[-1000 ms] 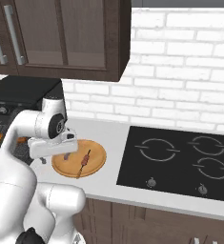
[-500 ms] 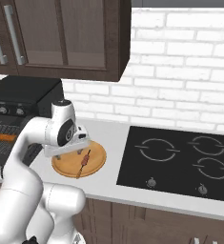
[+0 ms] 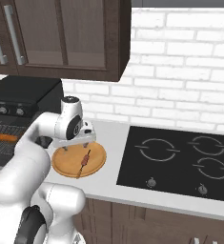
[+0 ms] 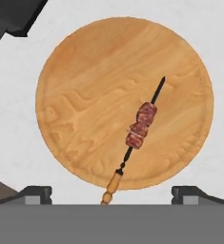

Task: Pick up the kebab skewer and baguette bread, and place them inside the toaster oven. Close the toaster oven door and start by setting the timer.

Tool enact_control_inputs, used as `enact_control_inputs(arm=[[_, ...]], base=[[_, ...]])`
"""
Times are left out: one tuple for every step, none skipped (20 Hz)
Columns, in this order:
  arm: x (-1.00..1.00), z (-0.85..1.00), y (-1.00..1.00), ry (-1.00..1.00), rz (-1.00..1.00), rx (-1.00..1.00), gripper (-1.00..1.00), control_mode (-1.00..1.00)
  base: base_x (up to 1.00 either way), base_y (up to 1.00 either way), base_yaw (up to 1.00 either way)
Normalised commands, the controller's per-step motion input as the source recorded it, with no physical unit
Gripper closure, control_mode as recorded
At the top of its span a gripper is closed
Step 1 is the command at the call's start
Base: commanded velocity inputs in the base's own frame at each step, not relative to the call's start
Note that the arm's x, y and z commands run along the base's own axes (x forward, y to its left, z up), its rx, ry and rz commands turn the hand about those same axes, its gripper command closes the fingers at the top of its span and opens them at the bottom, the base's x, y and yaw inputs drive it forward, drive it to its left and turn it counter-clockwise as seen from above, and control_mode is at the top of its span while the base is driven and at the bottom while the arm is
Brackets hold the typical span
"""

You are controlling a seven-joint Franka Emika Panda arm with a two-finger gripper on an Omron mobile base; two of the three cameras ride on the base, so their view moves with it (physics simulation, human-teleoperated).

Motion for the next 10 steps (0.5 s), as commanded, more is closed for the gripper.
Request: enact_control_inputs(arm=[[0.18,-0.14,0.00,0.14,-0.21,0.11,-1.00,-1.00],[0.25,-0.21,0.00,0.11,-0.20,0.07,-1.00,-1.00],[0.21,-0.26,0.00,0.16,-0.21,0.04,-1.00,-1.00],[0.26,-0.36,0.00,0.15,-0.19,0.02,-1.00,-1.00],[0.30,-0.46,0.00,0.11,-0.16,0.01,-1.00,-1.00],[0.34,-0.54,0.00,0.05,-0.13,0.00,-1.00,-1.00],[0.30,-0.56,0.00,0.00,-0.11,0.00,-1.00,-1.00],[0.31,-0.48,0.00,0.00,-0.08,0.00,-1.00,-1.00],[0.29,-0.40,0.00,0.00,-0.07,0.00,-1.00,-1.00],[0.26,-0.33,0.00,0.04,-0.05,0.00,-1.00,-1.00]], base=[[0.00,0.00,0.00],[0.00,0.00,0.00],[0.00,0.00,0.00],[0.00,0.00,0.00],[0.00,0.00,0.00],[0.00,0.00,0.00],[0.00,0.00,0.00],[0.00,0.00,0.00],[0.00,0.00,0.00],[0.00,0.00,0.00]])
